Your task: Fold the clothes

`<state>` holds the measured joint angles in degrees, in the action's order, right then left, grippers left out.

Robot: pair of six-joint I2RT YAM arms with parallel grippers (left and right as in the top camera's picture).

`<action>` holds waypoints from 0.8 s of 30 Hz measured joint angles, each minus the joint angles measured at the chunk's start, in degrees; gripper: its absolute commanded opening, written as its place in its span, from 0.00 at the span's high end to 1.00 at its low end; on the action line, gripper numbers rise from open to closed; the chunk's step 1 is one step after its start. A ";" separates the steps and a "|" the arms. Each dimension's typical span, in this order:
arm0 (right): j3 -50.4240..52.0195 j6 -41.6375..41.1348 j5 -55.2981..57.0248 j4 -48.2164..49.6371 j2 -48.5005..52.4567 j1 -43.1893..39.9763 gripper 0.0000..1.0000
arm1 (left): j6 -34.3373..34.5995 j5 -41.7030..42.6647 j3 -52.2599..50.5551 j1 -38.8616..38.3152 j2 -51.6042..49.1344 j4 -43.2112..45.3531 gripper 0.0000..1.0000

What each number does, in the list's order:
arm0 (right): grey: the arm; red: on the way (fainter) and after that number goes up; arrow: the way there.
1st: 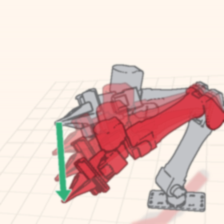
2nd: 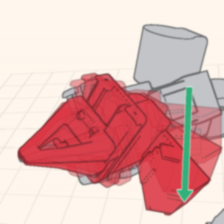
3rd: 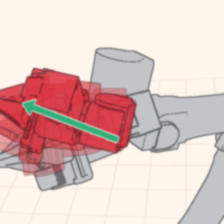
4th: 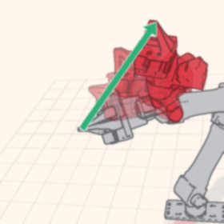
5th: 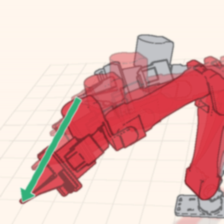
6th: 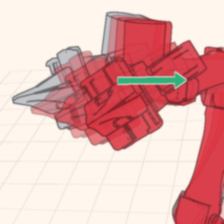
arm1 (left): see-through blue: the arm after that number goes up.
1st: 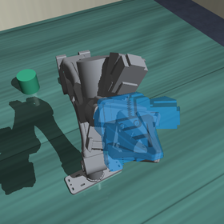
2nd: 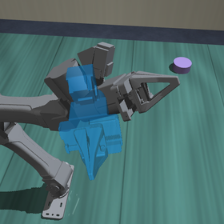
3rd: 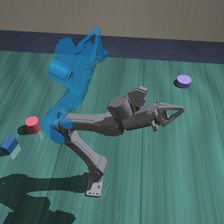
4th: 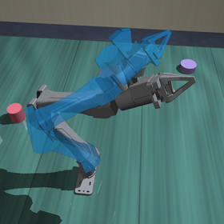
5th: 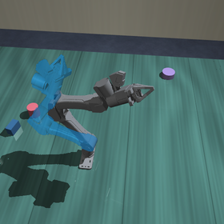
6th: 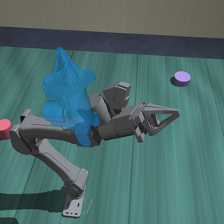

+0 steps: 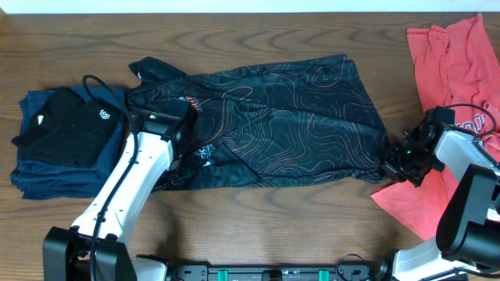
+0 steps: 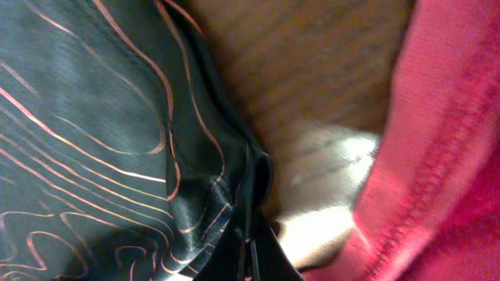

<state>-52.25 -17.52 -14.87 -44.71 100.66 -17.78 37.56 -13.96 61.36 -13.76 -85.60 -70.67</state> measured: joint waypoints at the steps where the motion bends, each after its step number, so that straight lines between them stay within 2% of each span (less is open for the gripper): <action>1: -0.48 0.09 -0.59 -0.09 0.31 0.00 0.99 | 0.00 0.00 0.00 0.00 0.00 -0.02 0.94; 13: -11.74 0.83 1.62 -7.19 3.63 0.02 0.99 | 0.00 0.00 0.00 0.00 0.00 0.24 0.94; 24: -14.62 2.19 5.55 -11.54 3.63 -0.90 0.99 | 0.02 0.02 0.00 0.00 0.00 0.92 0.94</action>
<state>-66.87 -15.33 -9.32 -56.25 104.29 -18.68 37.58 -13.93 61.36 -13.76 -85.60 -69.76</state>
